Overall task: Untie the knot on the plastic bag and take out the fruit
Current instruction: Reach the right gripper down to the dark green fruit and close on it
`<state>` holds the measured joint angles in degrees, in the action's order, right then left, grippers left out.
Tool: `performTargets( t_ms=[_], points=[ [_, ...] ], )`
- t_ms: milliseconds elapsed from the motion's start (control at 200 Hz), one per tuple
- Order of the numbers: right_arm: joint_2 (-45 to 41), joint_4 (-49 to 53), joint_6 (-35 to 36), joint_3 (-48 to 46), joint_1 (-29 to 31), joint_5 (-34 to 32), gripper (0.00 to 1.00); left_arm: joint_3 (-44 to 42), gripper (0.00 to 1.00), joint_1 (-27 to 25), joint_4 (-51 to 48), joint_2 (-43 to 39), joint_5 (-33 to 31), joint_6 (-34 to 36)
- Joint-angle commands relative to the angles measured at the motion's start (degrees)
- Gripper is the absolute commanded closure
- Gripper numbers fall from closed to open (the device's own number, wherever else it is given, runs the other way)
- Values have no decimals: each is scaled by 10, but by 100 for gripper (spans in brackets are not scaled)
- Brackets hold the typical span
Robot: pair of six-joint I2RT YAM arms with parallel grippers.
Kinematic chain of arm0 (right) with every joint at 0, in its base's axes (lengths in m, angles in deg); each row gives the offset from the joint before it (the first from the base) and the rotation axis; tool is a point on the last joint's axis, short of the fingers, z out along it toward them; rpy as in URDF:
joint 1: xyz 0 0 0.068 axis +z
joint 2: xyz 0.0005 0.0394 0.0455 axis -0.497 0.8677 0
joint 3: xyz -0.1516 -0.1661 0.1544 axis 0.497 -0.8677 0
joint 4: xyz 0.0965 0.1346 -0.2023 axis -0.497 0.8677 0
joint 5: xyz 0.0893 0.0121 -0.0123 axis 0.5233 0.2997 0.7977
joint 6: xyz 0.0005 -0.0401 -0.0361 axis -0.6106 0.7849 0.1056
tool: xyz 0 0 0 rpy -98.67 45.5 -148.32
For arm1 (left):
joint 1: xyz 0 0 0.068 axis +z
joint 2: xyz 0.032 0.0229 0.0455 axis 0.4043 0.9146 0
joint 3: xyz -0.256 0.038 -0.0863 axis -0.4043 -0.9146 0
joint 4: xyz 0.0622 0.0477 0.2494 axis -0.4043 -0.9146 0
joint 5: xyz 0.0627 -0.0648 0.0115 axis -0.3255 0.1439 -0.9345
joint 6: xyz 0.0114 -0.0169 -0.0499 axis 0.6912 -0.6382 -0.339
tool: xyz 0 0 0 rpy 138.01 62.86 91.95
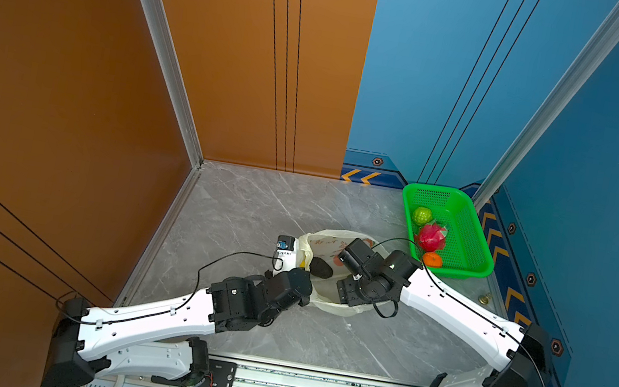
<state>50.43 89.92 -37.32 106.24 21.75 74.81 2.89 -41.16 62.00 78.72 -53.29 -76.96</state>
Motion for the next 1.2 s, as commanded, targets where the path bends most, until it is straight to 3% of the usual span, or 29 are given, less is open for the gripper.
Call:
performTargets(
  t_ms=[0,300,451,691,831,1197],
  points=[
    [24,1,15,38,7,22,17,-3,100,-5,14,3,2,4],
    [144,-6,-17,89,2,78,18,-7,100,-11,20,5,13,9],
    [178,-64,-59,94,-27,96,17,-23,100,-20,18,0,21,-1],
    [172,-98,-113,81,-57,-39,10,-44,100,-51,-13,4,26,-44],
    [143,-132,-138,25,-88,-76,9,-53,100,-68,-13,17,31,-65],
    [141,-230,-141,-11,-109,29,11,-10,100,-72,-14,78,41,-44]
  ],
)
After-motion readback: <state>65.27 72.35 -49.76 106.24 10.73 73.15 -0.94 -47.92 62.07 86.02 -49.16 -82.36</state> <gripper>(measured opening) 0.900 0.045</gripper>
